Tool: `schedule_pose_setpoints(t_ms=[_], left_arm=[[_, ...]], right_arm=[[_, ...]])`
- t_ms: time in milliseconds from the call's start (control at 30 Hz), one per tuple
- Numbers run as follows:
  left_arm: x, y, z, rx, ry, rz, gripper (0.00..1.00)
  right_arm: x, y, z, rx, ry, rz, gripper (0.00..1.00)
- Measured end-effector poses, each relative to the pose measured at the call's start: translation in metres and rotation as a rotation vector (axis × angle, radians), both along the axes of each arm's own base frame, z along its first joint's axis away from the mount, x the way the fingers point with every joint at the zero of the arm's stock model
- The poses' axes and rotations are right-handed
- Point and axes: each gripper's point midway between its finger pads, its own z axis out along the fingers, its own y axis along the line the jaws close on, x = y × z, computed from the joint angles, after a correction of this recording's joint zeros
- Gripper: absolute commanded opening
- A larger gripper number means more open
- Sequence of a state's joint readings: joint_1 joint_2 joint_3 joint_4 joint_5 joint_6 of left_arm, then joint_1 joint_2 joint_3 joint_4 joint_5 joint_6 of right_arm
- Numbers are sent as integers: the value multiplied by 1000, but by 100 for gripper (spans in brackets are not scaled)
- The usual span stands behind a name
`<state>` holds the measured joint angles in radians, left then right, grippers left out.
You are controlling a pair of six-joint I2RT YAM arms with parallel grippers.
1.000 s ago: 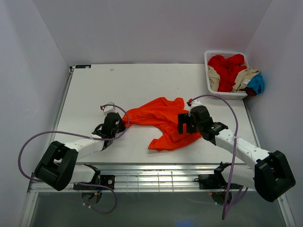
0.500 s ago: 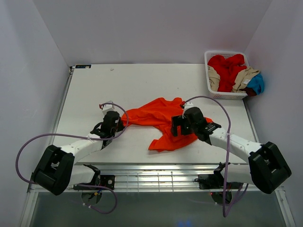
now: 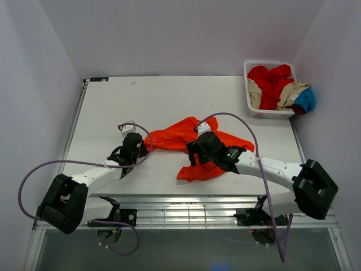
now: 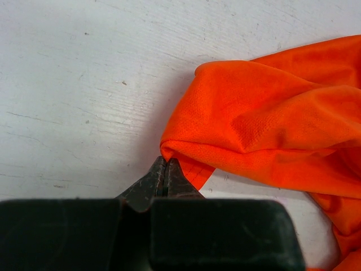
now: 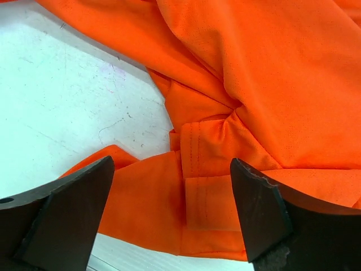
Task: Fold and stack the t-shirts
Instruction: Flatten out the tshirt
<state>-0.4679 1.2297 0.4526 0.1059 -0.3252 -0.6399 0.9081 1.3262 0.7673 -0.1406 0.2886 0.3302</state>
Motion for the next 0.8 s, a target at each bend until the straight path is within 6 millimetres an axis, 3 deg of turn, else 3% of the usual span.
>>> schedule_pose_setpoints(t_ms=[100,267,500,800], left_arm=[[0,0,0,1,1,0,0],[-2,1,-2,3,3,0,0],[-4,2,-1,1,0,0,0],[-4,2,-1,0,0,1,0]], right_arm=[[1,3,0,-35,-16,-20,80],[4,-20,-18,-147,-2,-118,58],[2,-39,-24,-211,5,-183,52],[-11,-29,-26,-206,19,-148,54]])
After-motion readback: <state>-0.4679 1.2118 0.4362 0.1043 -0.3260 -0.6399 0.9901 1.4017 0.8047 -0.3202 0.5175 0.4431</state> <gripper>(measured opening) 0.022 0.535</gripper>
